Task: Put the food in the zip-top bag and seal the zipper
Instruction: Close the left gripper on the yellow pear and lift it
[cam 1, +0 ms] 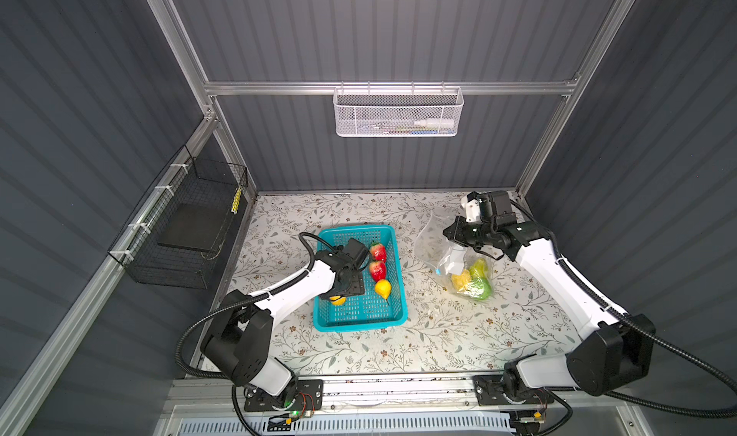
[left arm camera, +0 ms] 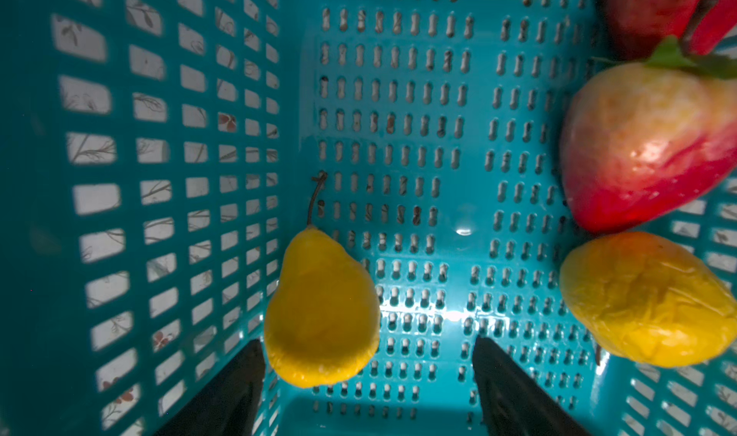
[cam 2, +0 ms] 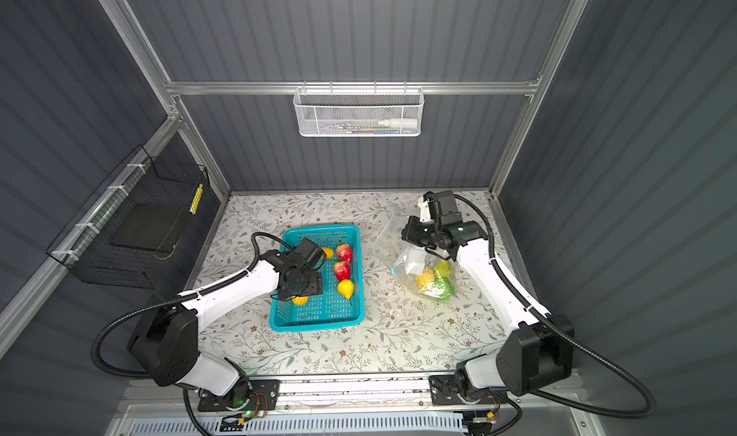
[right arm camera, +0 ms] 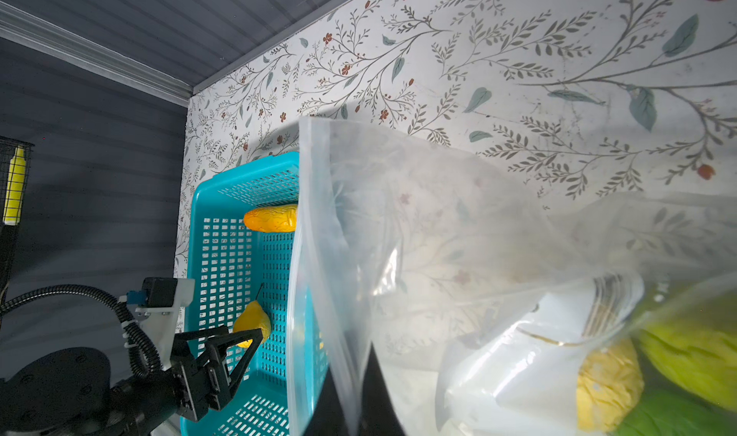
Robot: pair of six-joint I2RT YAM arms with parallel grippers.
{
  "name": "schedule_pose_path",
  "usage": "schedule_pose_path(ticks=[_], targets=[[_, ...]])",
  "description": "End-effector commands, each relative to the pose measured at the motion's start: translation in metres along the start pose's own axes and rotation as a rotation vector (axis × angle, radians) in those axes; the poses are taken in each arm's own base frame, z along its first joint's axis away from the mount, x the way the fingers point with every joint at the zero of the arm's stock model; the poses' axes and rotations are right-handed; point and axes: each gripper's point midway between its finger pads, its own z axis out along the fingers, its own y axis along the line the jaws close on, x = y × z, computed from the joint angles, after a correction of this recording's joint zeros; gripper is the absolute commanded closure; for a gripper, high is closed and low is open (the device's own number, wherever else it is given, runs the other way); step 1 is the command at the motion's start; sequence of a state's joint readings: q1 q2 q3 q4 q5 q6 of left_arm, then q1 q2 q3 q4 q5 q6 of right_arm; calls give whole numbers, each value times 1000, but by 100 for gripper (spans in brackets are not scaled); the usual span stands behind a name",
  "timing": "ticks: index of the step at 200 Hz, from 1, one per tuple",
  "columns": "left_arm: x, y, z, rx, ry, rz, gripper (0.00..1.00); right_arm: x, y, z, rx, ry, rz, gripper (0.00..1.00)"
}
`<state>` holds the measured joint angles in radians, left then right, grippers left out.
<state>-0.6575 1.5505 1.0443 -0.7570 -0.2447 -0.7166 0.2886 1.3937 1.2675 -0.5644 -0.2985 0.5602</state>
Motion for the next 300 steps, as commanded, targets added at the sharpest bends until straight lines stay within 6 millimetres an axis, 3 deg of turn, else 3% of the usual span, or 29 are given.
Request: schedule_pose_path(ticks=[1,53,114,199,281,300], targets=[[-2,4,10,-31,-8,-23,16,-1,-1,-4,4,-22,-12,100],[-7,-15,15,36,0,-17,16,0,-3,-2,12,-11,-10,100],[5,-11,27,33,31,-8,19,2,-5,0,13,-7,-5,100],[2,-17,36,31,33,30,31,4,-8,-4,29,-12,-7,100],[5,-13,46,12,35,34,32,3,-8,-7,34,-19,-6,100],[4,-13,46,7,27,36,40,3,-7,-9,33,-24,-8,100]])
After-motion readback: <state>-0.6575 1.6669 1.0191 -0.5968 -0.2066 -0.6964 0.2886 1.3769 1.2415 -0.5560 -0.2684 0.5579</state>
